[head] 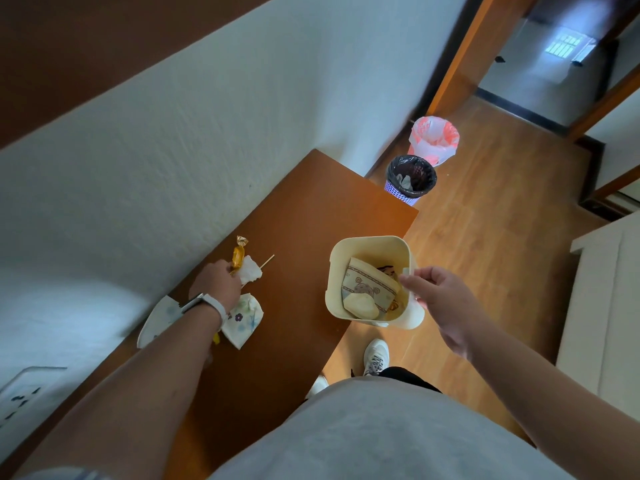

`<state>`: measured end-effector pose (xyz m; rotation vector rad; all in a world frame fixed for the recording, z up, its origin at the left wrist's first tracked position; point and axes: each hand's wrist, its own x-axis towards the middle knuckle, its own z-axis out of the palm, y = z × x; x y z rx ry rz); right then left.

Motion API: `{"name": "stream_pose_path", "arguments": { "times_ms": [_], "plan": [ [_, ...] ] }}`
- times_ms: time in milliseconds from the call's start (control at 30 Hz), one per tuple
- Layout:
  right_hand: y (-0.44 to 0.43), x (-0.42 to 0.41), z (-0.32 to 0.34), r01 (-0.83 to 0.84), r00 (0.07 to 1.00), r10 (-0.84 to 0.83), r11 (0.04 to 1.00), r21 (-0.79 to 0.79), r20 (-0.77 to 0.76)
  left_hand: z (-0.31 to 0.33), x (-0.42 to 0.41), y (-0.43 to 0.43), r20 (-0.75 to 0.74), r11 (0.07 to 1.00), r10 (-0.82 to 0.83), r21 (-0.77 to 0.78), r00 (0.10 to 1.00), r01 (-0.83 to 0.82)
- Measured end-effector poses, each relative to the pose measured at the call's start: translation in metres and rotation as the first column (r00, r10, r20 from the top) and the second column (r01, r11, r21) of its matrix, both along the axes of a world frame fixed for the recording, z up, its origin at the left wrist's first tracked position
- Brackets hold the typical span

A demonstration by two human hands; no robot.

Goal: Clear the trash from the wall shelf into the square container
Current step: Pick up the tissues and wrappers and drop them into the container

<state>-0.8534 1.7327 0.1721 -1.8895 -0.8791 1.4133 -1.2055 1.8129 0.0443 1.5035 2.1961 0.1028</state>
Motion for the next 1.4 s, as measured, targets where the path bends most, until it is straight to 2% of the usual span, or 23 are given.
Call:
{"name": "stream_pose_path", "arguments": {
  "times_ms": [133,300,400,500,600,733,800,900,1000,1100,1167,1300,1400],
  "plan": [
    [0.006,-0.001,0.000,0.001,1.000,-0.001,1.000,-0.013,0.000,-0.002,0.000,0.002,0.059,0.997,0.077,0.011,0.995,-0.078],
    [0.011,-0.005,-0.001,-0.031,0.999,0.030,0.999,-0.020,-0.014,0.012,0.007,0.004,0.214,0.969,0.205,0.090,0.955,-0.228],
    [0.014,-0.007,-0.002,-0.034,0.999,0.033,0.999,-0.021,-0.021,0.024,0.018,0.001,0.313,0.952,0.184,0.179,0.932,-0.248],
    [0.015,-0.007,-0.003,-0.013,1.000,0.012,1.000,-0.013,-0.026,0.037,0.035,-0.008,0.386,0.944,0.026,0.295,0.922,-0.150],
    [0.017,-0.006,-0.004,-0.001,1.000,0.001,1.000,-0.005,-0.010,0.049,0.053,-0.020,0.395,0.915,-0.146,0.402,0.907,-0.028],
    [0.016,-0.005,-0.005,0.019,1.000,-0.019,1.000,-0.007,0.001,0.068,0.070,-0.029,0.428,0.843,-0.334,0.535,0.840,0.063],
    [0.016,-0.004,-0.005,0.021,1.000,-0.021,1.000,-0.006,0.004,0.077,0.077,-0.030,0.401,0.789,-0.471,0.590,0.785,0.171],
    [0.014,-0.004,-0.005,0.027,1.000,-0.027,1.000,-0.008,0.004,0.084,0.088,-0.032,0.326,0.697,-0.661,0.600,0.676,0.392],
    [0.013,-0.003,-0.005,0.035,0.999,-0.035,0.999,0.000,0.007,0.084,0.099,-0.034,0.240,0.615,-0.766,0.543,0.596,0.572],
    [0.011,-0.002,-0.005,0.039,0.999,-0.039,0.999,0.005,0.014,0.081,0.108,-0.036,0.143,0.531,-0.832,0.483,0.536,0.696],
    [0.010,-0.001,-0.006,0.046,0.999,-0.046,0.999,-0.001,0.014,0.081,0.113,-0.036,0.129,0.527,-0.837,0.452,0.531,0.720],
    [0.006,0.001,-0.008,0.060,0.998,-0.060,0.998,-0.004,0.013,0.081,0.115,-0.037,0.132,0.569,-0.798,0.486,0.587,0.664],
    [0.003,0.003,-0.007,0.058,0.998,-0.058,0.998,0.000,0.018,0.079,0.108,-0.038,0.192,0.659,-0.717,0.498,0.670,0.563]
  ]
}}
